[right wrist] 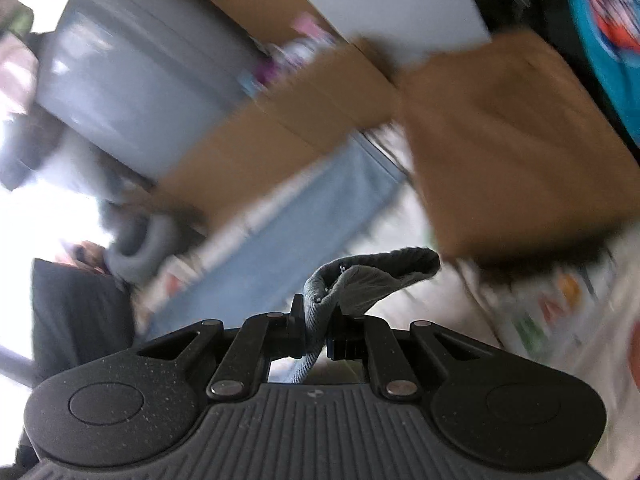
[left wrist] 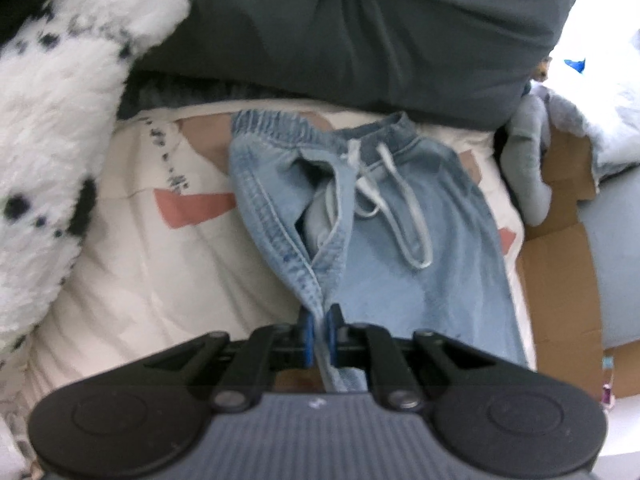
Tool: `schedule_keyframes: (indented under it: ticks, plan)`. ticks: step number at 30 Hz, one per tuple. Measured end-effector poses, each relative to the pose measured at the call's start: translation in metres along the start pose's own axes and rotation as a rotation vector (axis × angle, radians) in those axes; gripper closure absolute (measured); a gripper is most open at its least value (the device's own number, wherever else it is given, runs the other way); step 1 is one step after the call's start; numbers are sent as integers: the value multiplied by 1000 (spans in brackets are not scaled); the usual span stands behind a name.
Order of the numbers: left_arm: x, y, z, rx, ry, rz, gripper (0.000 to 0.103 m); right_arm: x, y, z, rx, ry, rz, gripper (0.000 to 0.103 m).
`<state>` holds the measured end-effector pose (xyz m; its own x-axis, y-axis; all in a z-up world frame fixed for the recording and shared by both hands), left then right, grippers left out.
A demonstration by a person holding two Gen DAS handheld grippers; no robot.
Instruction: Fold clothes
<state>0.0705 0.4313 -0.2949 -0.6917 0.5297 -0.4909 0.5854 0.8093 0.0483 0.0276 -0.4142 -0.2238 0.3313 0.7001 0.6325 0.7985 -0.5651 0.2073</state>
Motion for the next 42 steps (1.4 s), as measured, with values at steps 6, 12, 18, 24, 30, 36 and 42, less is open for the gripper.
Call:
schedule_keyframes:
  ticks: [6,12,18,24,30,36,42]
  plan:
    - [7,-1,10,14,47,16,96,-67,-62,27,129,-103,139,95]
    - [5,-1,11,14,91,33,96,-92,-93,30,176,-148,186,95]
    - [7,-5,11,13,126,37,96,-98,-100,35,197,-208,186,96]
    - [27,-9,30,39,154,17,96,-114,-112,46,233,-258,196,96]
    - [51,-8,60,56,128,-38,91,-134,-129,66,267,-286,233,96]
    - [65,8,68,-1,102,-53,73,-137,-133,70,294,-300,227,96]
    - [65,38,74,-39,82,-87,70,-138,-135,77,324,-325,224,95]
Point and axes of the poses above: each gripper's, at about its wrist camera, not at the fingertips, and z roughly the way its jaws point, x to its left, y to its top, the point moved 4 cm from there along z, roughly the way its jaws point, and after that the axes turned 14 degrees about x, right-handed, at the moved point
